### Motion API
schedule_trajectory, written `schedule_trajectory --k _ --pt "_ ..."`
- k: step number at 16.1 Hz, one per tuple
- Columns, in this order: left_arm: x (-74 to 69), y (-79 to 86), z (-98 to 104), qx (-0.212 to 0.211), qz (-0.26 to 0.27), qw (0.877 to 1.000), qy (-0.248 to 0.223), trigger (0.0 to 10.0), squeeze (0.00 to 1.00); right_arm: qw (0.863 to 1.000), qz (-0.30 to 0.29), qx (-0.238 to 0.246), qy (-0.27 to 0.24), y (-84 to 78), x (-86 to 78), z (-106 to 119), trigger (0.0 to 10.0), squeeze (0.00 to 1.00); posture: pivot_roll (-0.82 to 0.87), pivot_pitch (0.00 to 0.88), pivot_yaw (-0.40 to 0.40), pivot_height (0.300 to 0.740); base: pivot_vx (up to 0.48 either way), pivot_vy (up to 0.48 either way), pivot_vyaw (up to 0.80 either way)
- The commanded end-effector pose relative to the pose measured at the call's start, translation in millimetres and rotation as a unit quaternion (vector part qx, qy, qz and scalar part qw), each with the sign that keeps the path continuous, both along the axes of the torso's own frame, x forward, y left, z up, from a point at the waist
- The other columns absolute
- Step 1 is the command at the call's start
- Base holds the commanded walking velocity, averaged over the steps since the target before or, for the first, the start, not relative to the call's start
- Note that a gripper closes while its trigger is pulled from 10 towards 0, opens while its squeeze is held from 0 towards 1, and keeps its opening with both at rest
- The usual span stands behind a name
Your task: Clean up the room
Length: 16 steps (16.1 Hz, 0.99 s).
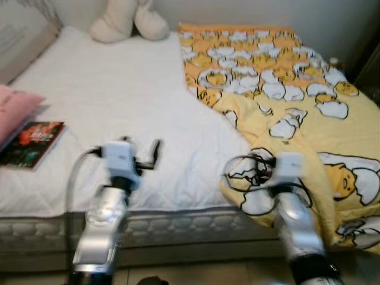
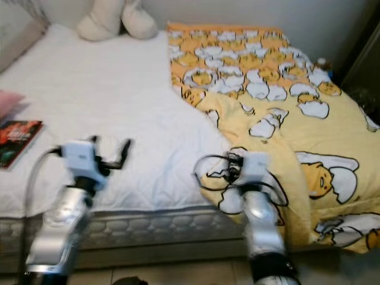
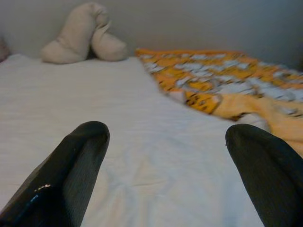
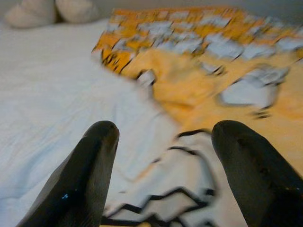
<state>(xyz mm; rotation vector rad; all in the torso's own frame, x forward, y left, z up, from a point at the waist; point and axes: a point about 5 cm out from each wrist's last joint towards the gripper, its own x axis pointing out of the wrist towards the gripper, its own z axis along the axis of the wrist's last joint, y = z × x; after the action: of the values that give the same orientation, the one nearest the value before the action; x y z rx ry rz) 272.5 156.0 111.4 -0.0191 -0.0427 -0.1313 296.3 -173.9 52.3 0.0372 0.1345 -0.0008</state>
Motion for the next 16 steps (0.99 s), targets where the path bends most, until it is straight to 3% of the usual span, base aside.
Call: schedule_trajectory --k 1,4,7,9,10,12,16 --pt "-0.6 -7.1 1.8 -0.002 -0.014 1.0 0.0 10.0 0.0 0.999 -0.026 0.001 0.022 -13.3 -0.5 -6.6 10.0 0.0 0.01 0.0 0.02 0.715 0.0 0.0 0.0" --pt "-9.8 -1.0 6.0 0.009 -0.019 1.0 0.002 10.0 0.0 0.997 -0.028 -0.02 0.064 -11.1 0.5 -20.9 10.0 0.0 0.05 0.001 0.026 0.715 0.0 0.0 0.0" --pt "-29.4 10.0 12.9 0.016 -0.025 0.999 0.016 10.0 0.0 0.993 -0.032 -0.036 0.11 -9.4 -5.8 -38.8 10.0 0.0 0.12 0.128 0.048 0.715 0.0 0.0 0.0" --pt "-48.6 -14.5 8.9 0.039 -0.175 0.982 0.057 10.0 0.0 0.987 -0.013 -0.06 0.15 -4.6 -4.2 -48.3 10.0 0.0 0.16 0.189 0.063 0.715 0.0 0.0 0.0" --pt "-54.5 -20.8 7.0 0.044 -0.215 0.973 0.072 10.0 0.0 0.986 -0.01 -0.069 0.154 -4.4 -1.6 -48.0 10.0 0.0 0.17 0.202 0.069 0.715 0.0 0.0 0.0" --pt "-61.5 -22.0 11.7 0.065 -0.235 0.967 0.074 10.0 0.0 0.984 -0.01 -0.084 0.156 -4.2 4.2 -45.2 10.0 0.0 0.19 0.224 0.085 0.715 0.0 0.0 0.0" --pt "-76.4 -18.7 16.5 0.053 -0.24 0.965 0.095 10.0 0.0 0.981 0.001 -0.131 0.14 -0.2 15.5 -36.0 10.0 0.0 0.22 0.266 0.103 0.715 0.0 0.0 0.0"
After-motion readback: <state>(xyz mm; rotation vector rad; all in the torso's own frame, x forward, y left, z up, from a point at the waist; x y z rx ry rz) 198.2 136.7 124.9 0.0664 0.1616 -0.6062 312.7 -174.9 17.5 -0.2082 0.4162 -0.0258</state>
